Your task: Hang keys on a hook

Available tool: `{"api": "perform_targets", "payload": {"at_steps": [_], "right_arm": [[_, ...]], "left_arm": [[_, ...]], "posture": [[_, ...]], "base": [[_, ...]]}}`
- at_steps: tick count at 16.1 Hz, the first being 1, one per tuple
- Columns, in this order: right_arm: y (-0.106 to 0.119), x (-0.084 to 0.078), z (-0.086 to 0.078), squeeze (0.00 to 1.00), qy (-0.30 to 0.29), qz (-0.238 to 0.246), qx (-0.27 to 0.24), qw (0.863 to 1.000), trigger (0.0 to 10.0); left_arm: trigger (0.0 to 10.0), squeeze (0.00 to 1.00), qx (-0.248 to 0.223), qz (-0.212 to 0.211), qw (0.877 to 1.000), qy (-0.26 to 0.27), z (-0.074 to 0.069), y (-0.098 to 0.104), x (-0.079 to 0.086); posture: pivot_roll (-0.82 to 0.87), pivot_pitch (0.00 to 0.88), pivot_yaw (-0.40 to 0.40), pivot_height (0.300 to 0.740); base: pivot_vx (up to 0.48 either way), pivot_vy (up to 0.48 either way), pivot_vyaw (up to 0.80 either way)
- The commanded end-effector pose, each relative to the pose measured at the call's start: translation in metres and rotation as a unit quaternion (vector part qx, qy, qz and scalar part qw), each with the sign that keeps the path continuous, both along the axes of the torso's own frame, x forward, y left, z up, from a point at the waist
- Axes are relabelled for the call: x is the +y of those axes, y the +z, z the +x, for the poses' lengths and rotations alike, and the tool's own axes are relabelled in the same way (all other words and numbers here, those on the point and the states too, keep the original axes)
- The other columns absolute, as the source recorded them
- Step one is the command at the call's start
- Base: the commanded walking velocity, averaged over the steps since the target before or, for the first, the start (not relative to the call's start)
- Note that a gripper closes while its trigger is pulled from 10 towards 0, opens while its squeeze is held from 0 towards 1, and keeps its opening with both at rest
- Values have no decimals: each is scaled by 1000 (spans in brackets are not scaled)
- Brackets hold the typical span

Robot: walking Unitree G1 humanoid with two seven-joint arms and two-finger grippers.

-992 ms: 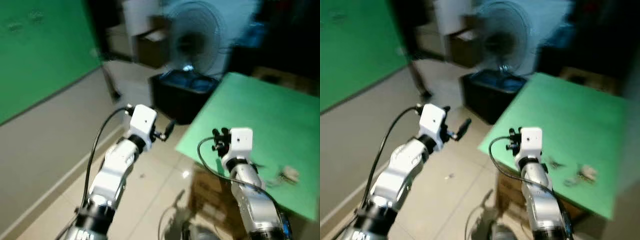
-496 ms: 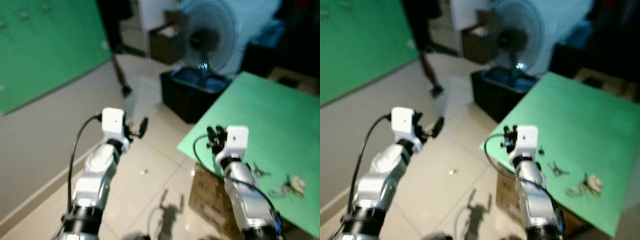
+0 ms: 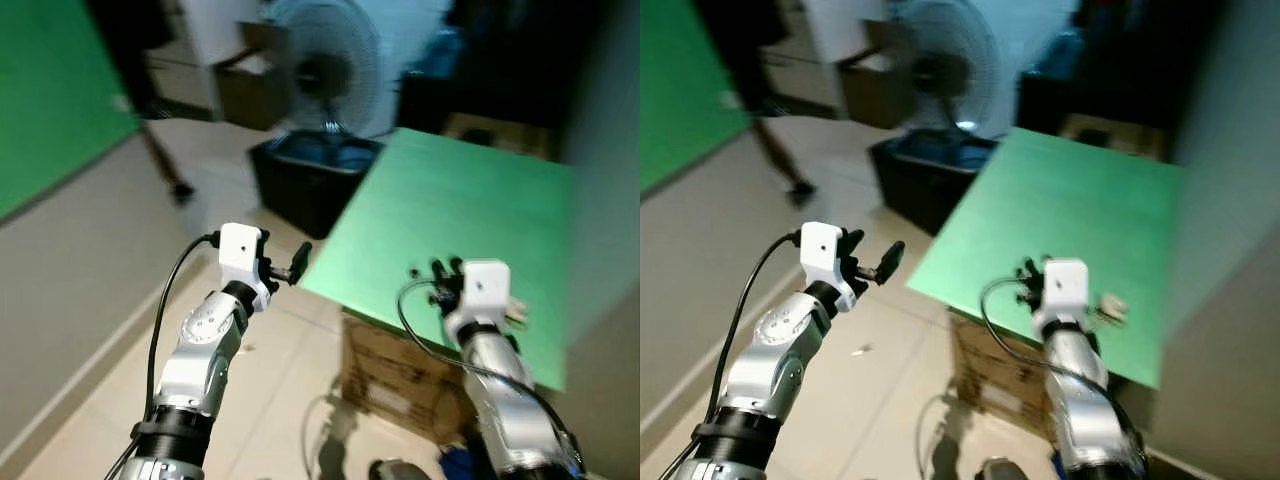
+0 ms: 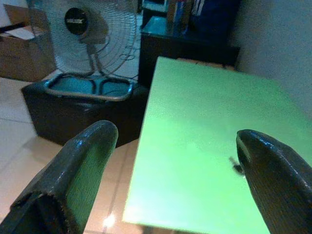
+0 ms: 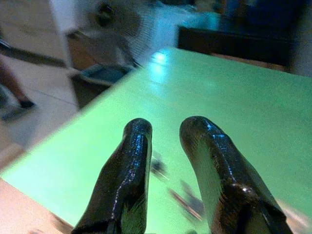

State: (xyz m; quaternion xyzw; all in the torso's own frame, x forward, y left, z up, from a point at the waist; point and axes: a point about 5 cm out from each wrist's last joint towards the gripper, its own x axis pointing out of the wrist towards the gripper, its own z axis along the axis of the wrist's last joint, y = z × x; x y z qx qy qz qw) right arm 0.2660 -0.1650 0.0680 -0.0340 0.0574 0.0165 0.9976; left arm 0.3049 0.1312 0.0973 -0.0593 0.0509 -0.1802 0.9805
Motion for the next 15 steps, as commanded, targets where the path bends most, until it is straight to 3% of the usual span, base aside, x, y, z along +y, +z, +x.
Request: {"api": "perform_targets", "payload": {"at_steps": [1, 5, 12, 15], "right_arm": [[2, 4, 0, 0, 13, -6, 2, 1000, 10000], [4, 1, 2, 0, 9, 7, 0, 1000, 10000], [3, 3, 2, 0, -4, 14, -2, 1000, 10000], [3, 0, 4, 0, -21, 4, -5, 1000, 10000]], "left_arm": [[10000, 0, -3, -4, 1000, 10, 0, 0, 1], [10000, 0, -3, 35, 999, -24, -6, -11, -12], [10000, 0, -22, 57, 997, -44, 6, -3, -17], [10000, 0, -31, 75, 995, -66, 8, 0, -24]], "posture": [[-93, 0, 42, 725], [-105, 0, 41, 725], [-141, 0, 87, 725], [-151, 0, 106, 703]], "base": [[0, 0, -513], [0, 0, -580], [0, 0, -571], [0, 0, -133]]}}
